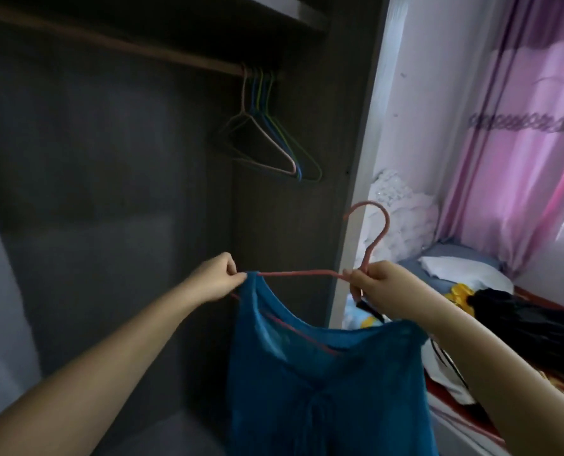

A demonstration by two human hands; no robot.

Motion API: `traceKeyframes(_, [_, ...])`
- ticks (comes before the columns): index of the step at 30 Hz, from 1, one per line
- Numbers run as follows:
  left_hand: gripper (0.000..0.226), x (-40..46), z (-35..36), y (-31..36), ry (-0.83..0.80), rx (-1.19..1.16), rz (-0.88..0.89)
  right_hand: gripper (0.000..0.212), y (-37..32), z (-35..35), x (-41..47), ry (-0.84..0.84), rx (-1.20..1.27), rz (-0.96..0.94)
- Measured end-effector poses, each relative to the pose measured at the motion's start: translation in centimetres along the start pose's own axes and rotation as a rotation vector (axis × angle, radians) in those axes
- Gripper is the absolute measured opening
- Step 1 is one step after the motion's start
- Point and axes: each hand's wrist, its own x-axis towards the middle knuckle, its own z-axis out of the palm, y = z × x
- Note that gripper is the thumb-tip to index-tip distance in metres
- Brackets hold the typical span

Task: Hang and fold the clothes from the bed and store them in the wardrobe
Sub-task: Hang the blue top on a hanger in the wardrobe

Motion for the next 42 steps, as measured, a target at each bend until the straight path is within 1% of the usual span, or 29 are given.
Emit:
traceKeyframes(1, [0.024,0.0,0.2,-0.1,0.067,0.116,0.079,0.049,-0.4,-0.5,0.5,0.02,0.018,0.003])
traceKeyframes(2, [0.035,-0.1,0.2,0.0,0.097,0.192,0.192,0.048,-0.9,-0.8,0.9,0.0,0.032,-0.005])
traceKeyframes(3, [0.041,-0.2,0.2,0.4,0.083,0.238,0.304,0.048,-1.5,-1.1,1.1,-0.045,0.068,-0.012])
traceKeyframes(4, [0.039,-0.4,0.2,1.0,0.037,0.259,0.413,0.047,-2.1,-1.2,1.3,-0.095,0.134,-0.02])
traceKeyframes(5, [0.028,-0.8,0.2,1.7,-0.01,0.209,0.482,0.045,-2.5,-1.4,1.2,-0.132,0.203,-0.042])
traceKeyframes(6, [0.012,-1.0,0.2,2.3,-0.054,0.095,0.504,0.042,-2.8,-1.7,1.1,-0.154,0.241,-0.084])
traceKeyframes(7, [0.013,-1.1,0.2,2.5,-0.049,-0.014,0.516,0.038,-3.0,-2.1,0.8,-0.17,0.253,-0.133])
traceKeyframes(8, [0.022,-1.2,0.0,2.4,0.004,-0.086,0.528,0.03,-3.1,-2.6,0.4,-0.183,0.245,-0.182])
traceKeyframes(9, [0.026,-1.2,-0.5,2.3,0.062,-0.093,0.536,0.021,-2.9,-3.1,0.0,-0.202,0.223,-0.226])
traceKeyframes(10, [0.026,-1.1,-1.0,1.9,0.123,-0.105,0.544,0.018,-2.5,-3.5,-0.5,-0.22,0.166,-0.258])
traceKeyframes(12, [0.021,-0.8,-2.3,0.7,0.251,-0.096,0.563,0.024,-1.3,-3.9,-1.1,-0.223,-0.06,-0.278])
traceKeyframes(13, [0.018,-0.6,-2.8,0.1,0.297,-0.086,0.557,0.026,-0.6,-3.9,-1.3,-0.224,-0.156,-0.263])
traceKeyframes(14, [0.016,-0.5,-3.5,-0.5,0.331,-0.064,0.551,0.025,0.0,-3.8,-1.5,-0.237,-0.2,-0.244])
traceKeyframes(16, [0.015,-0.6,-4.5,-1.2,0.382,-0.005,0.528,0.023,0.4,-3.5,-1.6,-0.291,-0.207,-0.231])
traceKeyframes(17, [0.016,-0.7,-5.0,-1.4,0.397,0.012,0.502,0.02,0.2,-3.2,-1.5,-0.309,-0.202,-0.253])
traceKeyframes(19, [0.018,-1.1,-5.8,-1.9,0.41,0.038,0.445,0.019,-0.9,-2.8,-0.9,-0.305,-0.131,-0.319])
traceKeyframes(23, [0.02,-2.4,-8.5,-4.3,0.442,0.05,0.339,0.022,-5.5,-1.1,0.4,-0.274,0.023,-0.488])
traceKeyframes(26, [0.024,-2.8,-10.7,-6.1,0.541,0.029,0.255,0.024,-9.4,1.2,1.7,-0.175,0.113,-0.583])
traceKeyframes(28, [0.032,-2.7,-12.2,-7.1,0.592,0.029,0.128,0.025,-12.8,3.1,3.0,-0.094,0.182,-0.621])
traceKeyframes(29, [0.038,-2.8,-12.8,-7.4,0.597,-0.01,0.048,0.025,-14.6,4.1,3.7,-0.068,0.201,-0.637])
traceKeyframes(31, [0.052,-3.0,-15.0,-8.5,0.616,-0.09,-0.064,0.024,-19.5,6.1,5.4,-0.053,0.248,-0.667])
traceKeyframes(33, [0.054,-3.3,-17.4,-9.2,0.635,-0.154,-0.065,0.025,-24.1,7.7,6.9,-0.049,0.312,-0.68])
traceKeyframes(36, [0.048,-4.8,-21.7,-10.0,0.636,-0.245,-0.041,0.031,-31.5,9.7,9.2,-0.009,0.431,-0.759])
traceKeyframes(39, [0.047,-6.8,-25.1,-11.4,0.652,-0.323,-0.036,0.035,-38.7,11.8,11.7,0.032,0.515,-0.767])
traceKeyframes(40, [0.05,-7.5,-25.8,-11.8,0.643,-0.348,-0.039,0.036,-41.0,12.6,12.6,0.036,0.523,-0.769])
traceKeyframes(42, [0.063,-8.6,-26.7,-12.3,0.585,-0.357,-0.048,0.038,-45.2,14.1,14.2,0.018,0.543,-0.764])
